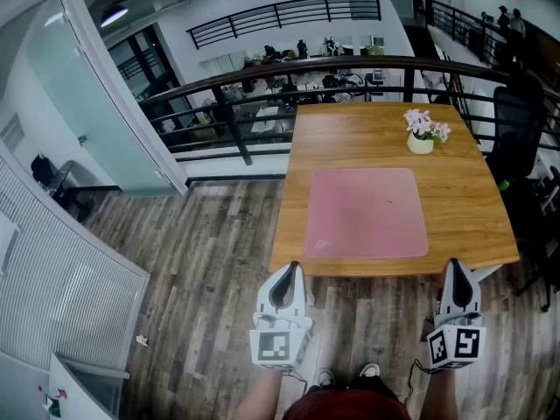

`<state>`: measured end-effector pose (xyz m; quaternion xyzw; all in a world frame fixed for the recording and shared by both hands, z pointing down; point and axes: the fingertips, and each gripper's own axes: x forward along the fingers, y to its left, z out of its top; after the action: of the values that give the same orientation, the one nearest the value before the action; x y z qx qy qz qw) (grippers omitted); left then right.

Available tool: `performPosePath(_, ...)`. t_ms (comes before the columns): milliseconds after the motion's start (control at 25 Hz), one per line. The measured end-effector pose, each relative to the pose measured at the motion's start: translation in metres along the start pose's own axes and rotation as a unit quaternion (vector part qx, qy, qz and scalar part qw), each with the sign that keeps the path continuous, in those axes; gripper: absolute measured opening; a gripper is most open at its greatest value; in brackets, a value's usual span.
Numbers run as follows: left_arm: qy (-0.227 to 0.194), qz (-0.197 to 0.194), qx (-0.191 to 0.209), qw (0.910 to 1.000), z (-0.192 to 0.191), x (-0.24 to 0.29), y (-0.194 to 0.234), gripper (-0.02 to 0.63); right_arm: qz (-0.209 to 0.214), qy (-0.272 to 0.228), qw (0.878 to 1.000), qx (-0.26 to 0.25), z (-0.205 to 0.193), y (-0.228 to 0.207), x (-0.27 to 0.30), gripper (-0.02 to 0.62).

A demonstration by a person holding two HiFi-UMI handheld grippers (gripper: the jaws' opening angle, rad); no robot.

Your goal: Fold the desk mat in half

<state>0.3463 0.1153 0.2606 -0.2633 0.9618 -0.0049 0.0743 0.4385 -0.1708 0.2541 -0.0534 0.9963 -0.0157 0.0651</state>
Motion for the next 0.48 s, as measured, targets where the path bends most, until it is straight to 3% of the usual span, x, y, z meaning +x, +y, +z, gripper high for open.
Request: performPosePath(480,-0.009,-0.002,-0.017,0.9998,-0.001,-0.004,0.033,0.018,0.006,0.005,1.0,-0.001,-0.014,0.037,0.013,0.009)
